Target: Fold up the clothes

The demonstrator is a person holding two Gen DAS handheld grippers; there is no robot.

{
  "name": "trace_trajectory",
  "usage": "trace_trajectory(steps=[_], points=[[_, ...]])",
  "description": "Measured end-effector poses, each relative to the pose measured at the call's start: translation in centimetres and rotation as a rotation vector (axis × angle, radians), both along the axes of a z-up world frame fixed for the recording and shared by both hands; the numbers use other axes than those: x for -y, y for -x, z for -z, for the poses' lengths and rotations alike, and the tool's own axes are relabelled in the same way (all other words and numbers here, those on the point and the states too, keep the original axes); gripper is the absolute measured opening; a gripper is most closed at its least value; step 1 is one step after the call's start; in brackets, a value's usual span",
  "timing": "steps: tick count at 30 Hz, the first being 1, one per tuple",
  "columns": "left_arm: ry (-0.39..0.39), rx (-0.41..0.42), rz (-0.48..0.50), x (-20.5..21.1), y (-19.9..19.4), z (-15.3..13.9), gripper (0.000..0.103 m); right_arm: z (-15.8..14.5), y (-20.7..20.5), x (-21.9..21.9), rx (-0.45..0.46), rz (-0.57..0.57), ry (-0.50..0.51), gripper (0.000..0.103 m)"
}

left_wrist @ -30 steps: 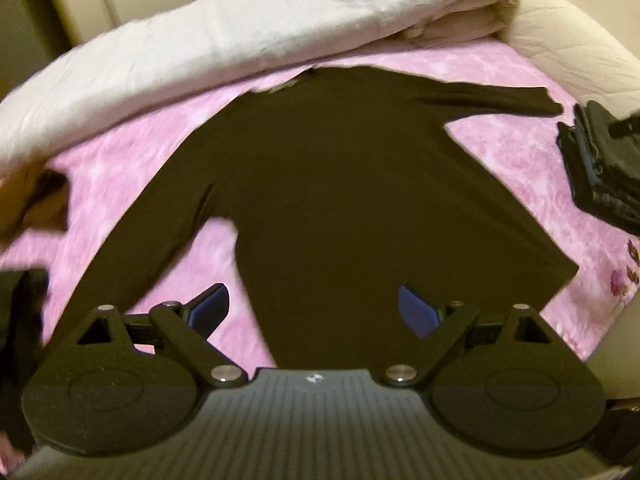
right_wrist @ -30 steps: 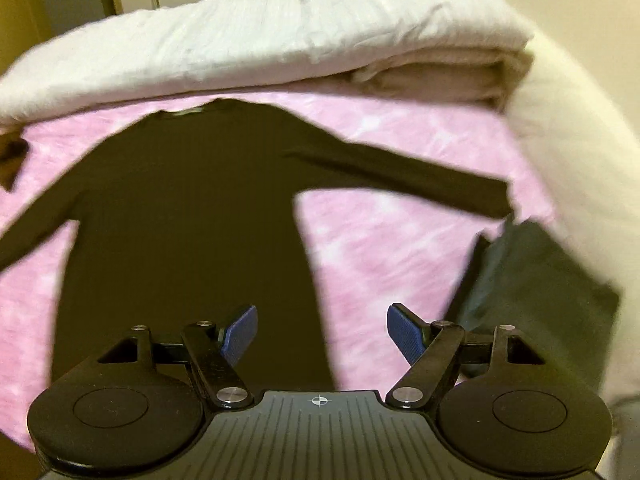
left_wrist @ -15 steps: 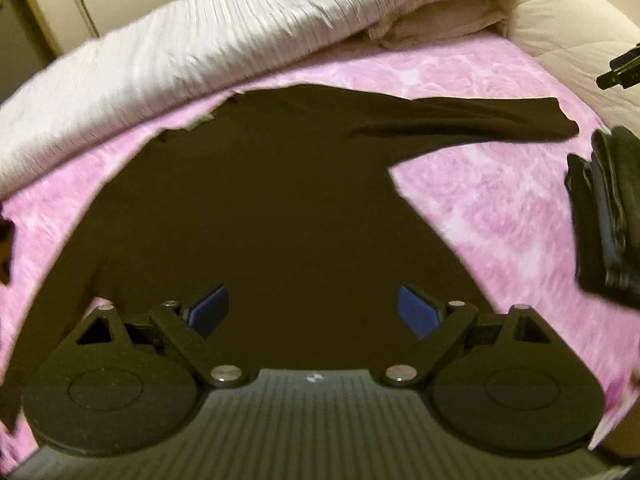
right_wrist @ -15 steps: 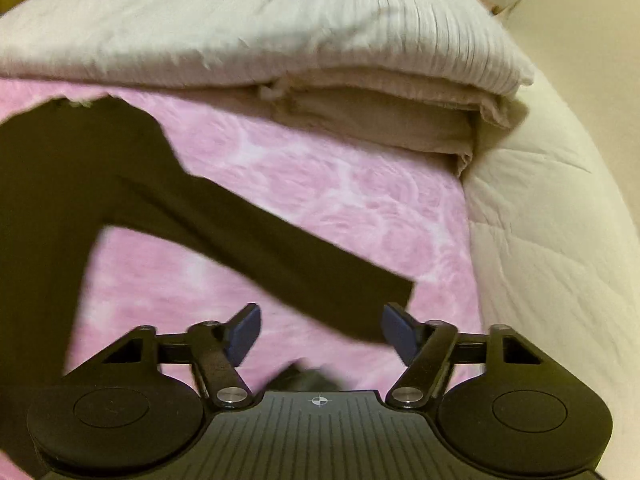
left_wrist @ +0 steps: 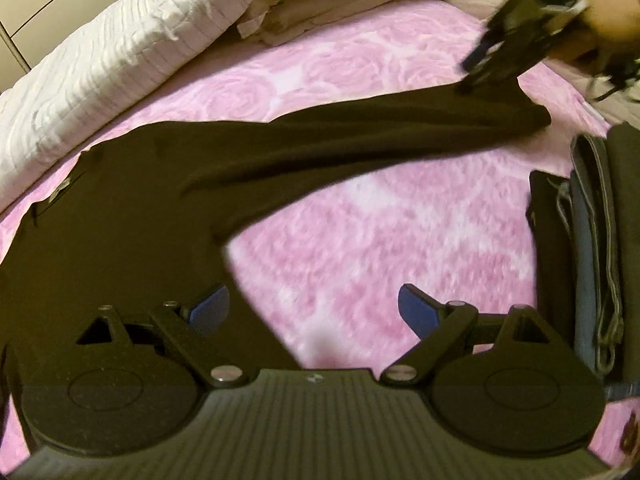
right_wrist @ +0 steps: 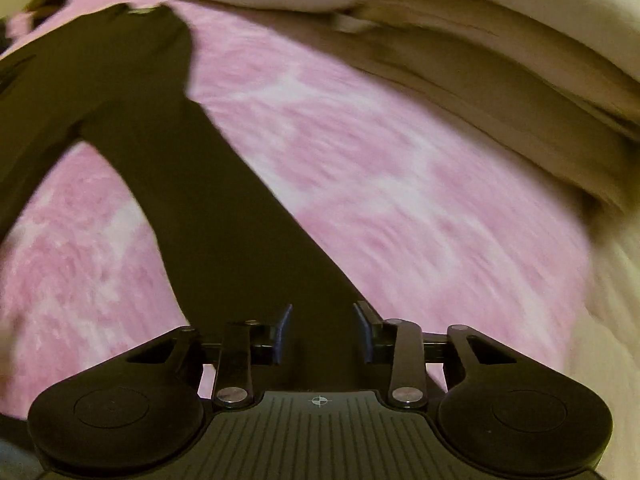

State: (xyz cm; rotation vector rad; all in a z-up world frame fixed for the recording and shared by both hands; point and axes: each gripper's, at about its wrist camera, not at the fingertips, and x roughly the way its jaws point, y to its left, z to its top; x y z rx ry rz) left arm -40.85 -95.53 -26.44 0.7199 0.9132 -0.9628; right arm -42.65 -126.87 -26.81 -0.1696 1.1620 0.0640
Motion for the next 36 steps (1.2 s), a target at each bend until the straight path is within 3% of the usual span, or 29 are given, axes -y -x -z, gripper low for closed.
trace_trajectory(steps=[4, 7, 8, 12, 16, 18, 21, 26, 29, 30, 31, 32, 36], points=[[-0.012, 0.011, -0.002, 0.8, 0.0, 0.8, 0.089, 3.2, -3.8, -1.2, 0.003, -0.062, -0.029, 0.030], [-0.017, -0.009, -0.017, 0.6, -0.3, 1.3, 0.089, 4.7, -5.6, -1.3, -0.006, -0.061, -0.039, 0.001], [-0.018, -0.014, -0.016, 0.7, -0.4, 1.5, 0.089, 5.0, -5.9, -1.1, -0.010, -0.057, -0.043, 0.000], [-0.015, -0.030, -0.002, 0.9, -1.0, 2.2, 0.089, 4.5, -6.6, 1.0, 0.002, -0.003, -0.086, 0.000], [-0.002, -0.027, 0.032, 2.2, -2.1, 3.0, 0.089, 3.8, -7.1, 4.4, 0.051, 0.177, -0.131, 0.000], [0.005, -0.019, 0.055, 2.9, -2.8, 3.4, 0.089, 3.9, -7.2, 5.1, 0.040, 0.209, -0.134, 0.000], [0.015, 0.009, 0.095, 3.7, -3.8, 3.7, 0.089, 3.4, -7.0, 4.0, 0.062, 0.137, -0.128, 0.000], [0.040, 0.010, 0.100, 4.4, -5.4, 4.1, 0.089, 3.1, -7.1, -0.8, 0.093, -0.082, -0.087, 0.023], [0.053, 0.012, 0.108, 4.7, -6.1, 4.4, 0.089, 4.6, -7.4, -3.1, 0.072, -0.182, -0.014, 0.029], [0.057, 0.013, 0.117, 4.8, -6.3, 4.5, 0.089, 4.9, -7.6, -3.4, 0.068, -0.191, -0.006, 0.029], [0.063, 0.015, 0.130, 4.9, -6.5, 4.5, 0.089, 4.9, -7.7, -3.2, 0.065, -0.183, -0.012, 0.021], [0.070, 0.018, 0.142, 5.1, -6.7, 4.6, 0.089, 4.9, -7.9, -3.1, 0.063, -0.175, -0.017, 0.000], [0.103, 0.016, 0.196, 5.8, -7.3, 4.9, 0.089, 4.4, -8.9, -0.7, 0.075, -0.071, -0.049, 0.000]])
